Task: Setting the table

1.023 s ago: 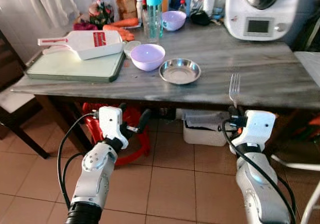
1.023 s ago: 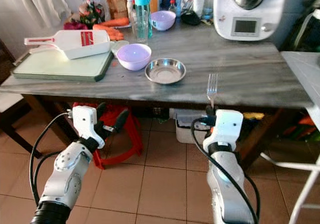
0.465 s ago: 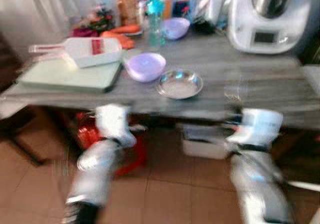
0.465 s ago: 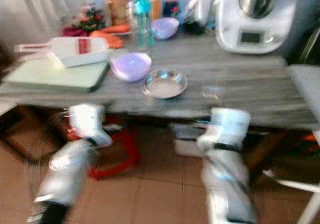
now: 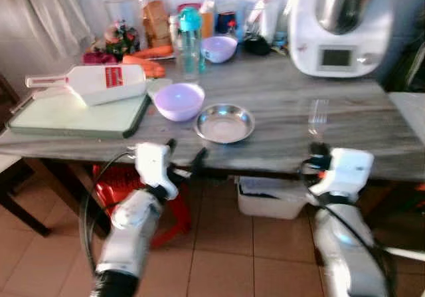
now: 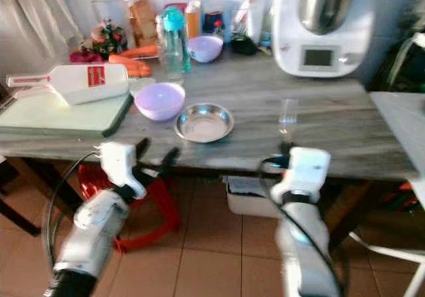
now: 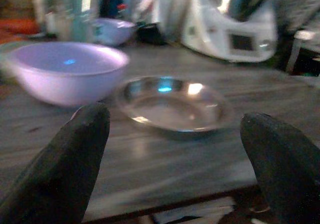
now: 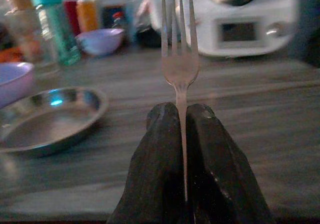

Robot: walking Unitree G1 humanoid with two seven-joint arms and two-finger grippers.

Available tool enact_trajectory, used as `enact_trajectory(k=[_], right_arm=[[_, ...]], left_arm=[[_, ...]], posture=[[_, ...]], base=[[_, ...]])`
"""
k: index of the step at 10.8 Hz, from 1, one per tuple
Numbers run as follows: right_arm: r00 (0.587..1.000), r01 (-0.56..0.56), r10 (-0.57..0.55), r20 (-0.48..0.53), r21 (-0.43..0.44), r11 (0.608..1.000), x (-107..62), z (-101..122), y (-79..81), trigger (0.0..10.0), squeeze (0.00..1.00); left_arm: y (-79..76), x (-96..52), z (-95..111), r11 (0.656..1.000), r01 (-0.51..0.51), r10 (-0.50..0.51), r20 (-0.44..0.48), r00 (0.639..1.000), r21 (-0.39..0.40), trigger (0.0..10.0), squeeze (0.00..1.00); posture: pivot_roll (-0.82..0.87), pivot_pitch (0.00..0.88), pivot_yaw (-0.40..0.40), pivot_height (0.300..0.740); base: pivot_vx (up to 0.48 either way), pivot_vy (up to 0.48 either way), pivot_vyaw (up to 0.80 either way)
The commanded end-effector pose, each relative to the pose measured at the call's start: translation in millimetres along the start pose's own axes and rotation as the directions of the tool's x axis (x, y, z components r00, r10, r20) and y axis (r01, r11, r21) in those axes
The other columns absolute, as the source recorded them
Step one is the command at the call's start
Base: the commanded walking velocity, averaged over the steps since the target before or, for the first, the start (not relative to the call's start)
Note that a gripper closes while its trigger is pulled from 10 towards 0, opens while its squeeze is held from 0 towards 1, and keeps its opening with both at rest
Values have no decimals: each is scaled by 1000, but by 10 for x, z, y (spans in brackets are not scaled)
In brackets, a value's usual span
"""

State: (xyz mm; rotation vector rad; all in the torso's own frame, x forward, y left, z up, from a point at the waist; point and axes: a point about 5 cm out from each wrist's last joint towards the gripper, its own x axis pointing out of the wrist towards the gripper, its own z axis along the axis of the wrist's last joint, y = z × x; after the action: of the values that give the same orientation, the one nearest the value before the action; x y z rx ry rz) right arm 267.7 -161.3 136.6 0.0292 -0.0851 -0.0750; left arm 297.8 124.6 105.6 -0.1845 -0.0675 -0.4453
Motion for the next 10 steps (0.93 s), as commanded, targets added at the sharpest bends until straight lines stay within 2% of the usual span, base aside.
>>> enact_trajectory(k=[1,5,9,10], right_arm=[[1000,10,-10,15,-4,1000,10,35,-16,10000,0],[1000,9,-9,8,-6,1000,-8,19,-34,10000,0],[999,-12,12,-30,13,1000,9,-16,-23,10000,0],[999,-16,17,-50,23,1000,15,-51,-20,10000,0]], left_arm=[[-4,15,29,1000,5,-5,5,1000,4,10000,0],[-5,-5,18,1000,7,-6,-3,1000,10,10000,0],[77,-93,29,999,14,-13,-12,1000,33,10000,0],[96,-162,8,998,46,-45,-30,999,42,10000,0]], posture=[[-3,48,45,740],[-7,50,45,740],[-4,53,47,740],[-3,54,46,740]], base=[[319,0,0],[306,0,0],[0,0,0],[0,0,0]])
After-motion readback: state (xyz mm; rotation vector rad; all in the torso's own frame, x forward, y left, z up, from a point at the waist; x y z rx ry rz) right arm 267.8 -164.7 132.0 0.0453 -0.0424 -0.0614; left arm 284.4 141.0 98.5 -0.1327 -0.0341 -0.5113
